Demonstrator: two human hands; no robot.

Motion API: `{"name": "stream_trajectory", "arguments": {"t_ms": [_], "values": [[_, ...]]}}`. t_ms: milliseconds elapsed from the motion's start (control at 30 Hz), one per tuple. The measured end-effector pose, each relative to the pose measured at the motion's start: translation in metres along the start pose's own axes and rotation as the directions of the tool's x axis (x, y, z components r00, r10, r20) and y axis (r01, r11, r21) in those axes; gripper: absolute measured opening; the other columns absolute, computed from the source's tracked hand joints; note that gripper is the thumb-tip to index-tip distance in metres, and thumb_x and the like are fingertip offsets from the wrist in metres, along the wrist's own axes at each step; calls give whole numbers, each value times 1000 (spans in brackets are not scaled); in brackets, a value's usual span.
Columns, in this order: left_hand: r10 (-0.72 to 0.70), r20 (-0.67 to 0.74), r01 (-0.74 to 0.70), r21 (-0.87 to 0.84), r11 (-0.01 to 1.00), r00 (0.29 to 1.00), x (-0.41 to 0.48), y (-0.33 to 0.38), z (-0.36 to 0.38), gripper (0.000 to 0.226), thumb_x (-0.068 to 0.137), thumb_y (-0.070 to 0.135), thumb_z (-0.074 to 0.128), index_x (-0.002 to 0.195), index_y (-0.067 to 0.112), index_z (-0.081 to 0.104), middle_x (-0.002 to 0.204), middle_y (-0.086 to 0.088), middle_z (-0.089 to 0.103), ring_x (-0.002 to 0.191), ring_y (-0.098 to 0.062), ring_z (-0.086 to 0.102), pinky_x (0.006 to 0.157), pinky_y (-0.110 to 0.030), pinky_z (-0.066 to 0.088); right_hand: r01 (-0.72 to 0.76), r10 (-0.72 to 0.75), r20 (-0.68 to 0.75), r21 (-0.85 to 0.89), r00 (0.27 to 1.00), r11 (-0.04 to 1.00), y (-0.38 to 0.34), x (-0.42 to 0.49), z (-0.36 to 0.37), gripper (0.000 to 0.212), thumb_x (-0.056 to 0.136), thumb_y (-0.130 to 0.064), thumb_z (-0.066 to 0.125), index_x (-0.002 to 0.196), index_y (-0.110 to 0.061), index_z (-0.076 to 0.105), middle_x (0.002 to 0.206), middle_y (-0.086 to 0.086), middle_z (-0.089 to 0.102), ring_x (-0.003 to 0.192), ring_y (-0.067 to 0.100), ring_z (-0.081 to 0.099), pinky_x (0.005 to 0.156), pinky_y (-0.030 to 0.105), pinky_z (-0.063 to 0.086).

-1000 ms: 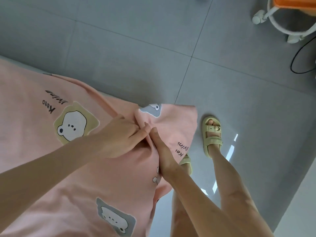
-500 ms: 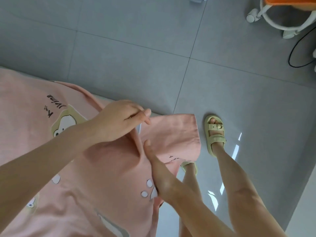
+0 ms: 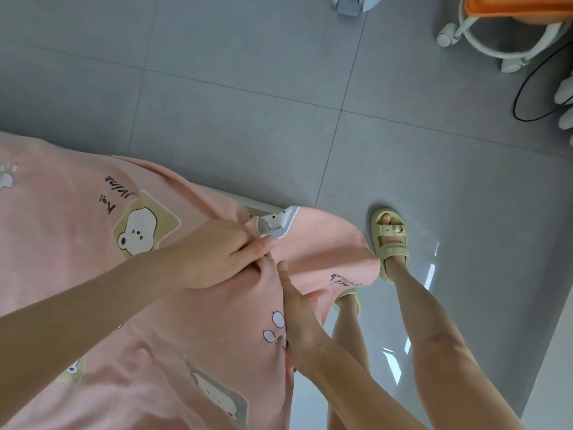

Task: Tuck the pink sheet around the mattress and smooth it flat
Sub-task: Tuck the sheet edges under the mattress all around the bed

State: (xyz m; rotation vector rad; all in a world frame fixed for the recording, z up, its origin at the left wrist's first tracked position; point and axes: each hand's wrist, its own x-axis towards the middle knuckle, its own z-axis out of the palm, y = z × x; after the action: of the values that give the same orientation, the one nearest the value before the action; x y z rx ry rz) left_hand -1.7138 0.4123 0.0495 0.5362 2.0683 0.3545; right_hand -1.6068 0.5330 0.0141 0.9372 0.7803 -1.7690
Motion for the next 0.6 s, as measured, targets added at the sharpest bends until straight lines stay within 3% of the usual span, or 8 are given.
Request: {"name": "stream_trajectory", "arguments": {"t_ms": [67,133,233,300,367,467,533,600], "values": [[-73,73,67,85,994,995,0,5,-1,56,93,55,11,66,33,56,72,6,53,77,-17,50,72,-30,36,19,-19,15,7,1000,1000,-5,-8,-4,48,97,-55,25,94,-35,69,94,-7,75,100,8,66,94,26,48],[-99,62,90,135,987,993,2,8,-1,52,95,50,16,66,30,54,73,3,52,77,-20,50,71,-30,35,77,-75,43,-43,996,996,-11,-16,-10,47,100,-48,22,104,-30,65,85,-12,74,88,-2,67,79,11,49],[-131,29,125,144,982,991,0,3,2,67,95,54,11,79,14,62,81,-4,59,83,-22,55,80,-34,42,231,-302,-124,-401,945,886,-18,-15,-24,34,101,-40,32,123,-34,56,101,-25,61,106,1,55,79,1,38],[-106,-9,107,111,988,994,-11,0,2,82,87,64,1,83,16,67,85,-1,64,86,-18,57,84,-32,42,284,-571,-232,-686,788,670,-28,-8,-37,37,98,-31,45,134,-37,46,116,-14,57,110,7,47,87,10,35],[-83,-41,85,59,995,996,-28,-1,0,92,72,70,-6,87,22,71,91,4,68,90,-12,59,86,-28,40,208,-710,-112,-915,695,347,-42,15,-55,63,88,-21,57,145,-31,30,145,0,41,130,15,35,109,29,23],[-122,-50,122,2,993,991,-46,-1,-6,91,69,72,-3,88,24,72,93,6,69,91,-9,60,83,-20,39,8,-529,83,-990,845,-144,-60,53,-64,68,84,-29,58,145,-37,27,158,2,15,146,21,5,116,45,-2],[-140,-37,139,-22,990,990,-53,0,-9,80,77,70,6,86,26,72,94,7,70,92,-6,60,80,-11,37,-31,-458,125,-947,880,-320,-68,56,-59,38,87,-28,53,125,-35,54,144,0,42,139,23,27,112,41,16],[-140,-20,139,-32,990,990,-59,4,-12,61,92,59,19,79,27,69,105,8,70,95,-1,57,77,-1,33,-92,-452,91,-926,887,-367,-77,28,-55,21,87,-22,47,100,-31,61,108,-2,61,113,23,53,83,30,34]]}}
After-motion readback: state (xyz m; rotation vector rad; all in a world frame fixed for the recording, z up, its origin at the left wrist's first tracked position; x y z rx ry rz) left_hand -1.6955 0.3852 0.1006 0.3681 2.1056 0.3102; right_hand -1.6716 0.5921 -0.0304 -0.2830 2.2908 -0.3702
